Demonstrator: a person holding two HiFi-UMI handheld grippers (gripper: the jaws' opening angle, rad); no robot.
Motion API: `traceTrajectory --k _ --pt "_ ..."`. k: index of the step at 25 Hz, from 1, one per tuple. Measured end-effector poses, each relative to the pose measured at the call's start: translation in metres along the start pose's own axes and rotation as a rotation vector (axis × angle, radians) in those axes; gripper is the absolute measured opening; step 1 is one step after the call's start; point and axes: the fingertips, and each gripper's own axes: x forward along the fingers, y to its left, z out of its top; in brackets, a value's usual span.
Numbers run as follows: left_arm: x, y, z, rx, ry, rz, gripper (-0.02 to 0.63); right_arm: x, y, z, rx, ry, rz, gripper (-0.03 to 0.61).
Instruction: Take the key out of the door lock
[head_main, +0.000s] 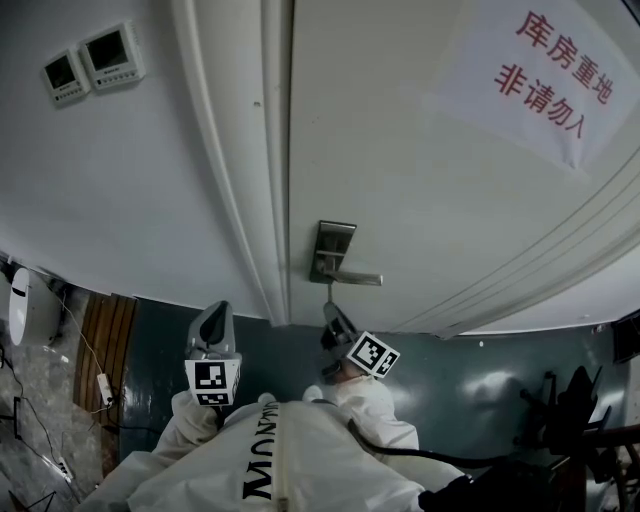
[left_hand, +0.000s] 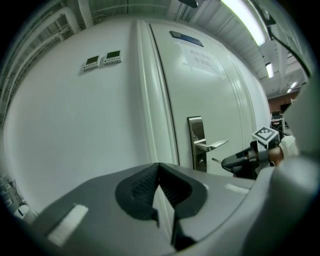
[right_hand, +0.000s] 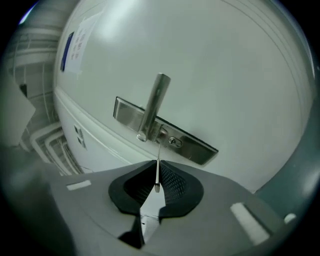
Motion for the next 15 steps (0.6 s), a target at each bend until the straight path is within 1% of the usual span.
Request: traceTrajectory --k 2,6,12,15 --pt "0.003 -0.004 0.000 0.000 -0.001 -0.011 0.000 -0.005 0.005 0.004 -0.127 0.000 -0.035 0.023" --pt "0.009 -0.013 0.002 0.000 -0.004 -0.034 0.000 -0.019 0.011 0.014 -0.413 0.001 -0.159 0.021" --pt "0.018 -0.029 0.002 0.006 -0.003 -0.065 0.000 -0.042 0.029 0.025 -0.760 0.005 -0.303 0.023" --pt "0.020 -0.039 0.002 0.010 0.001 -0.074 0.000 -0.053 0.043 0.031 -0.916 -0.004 -0.345 0.023"
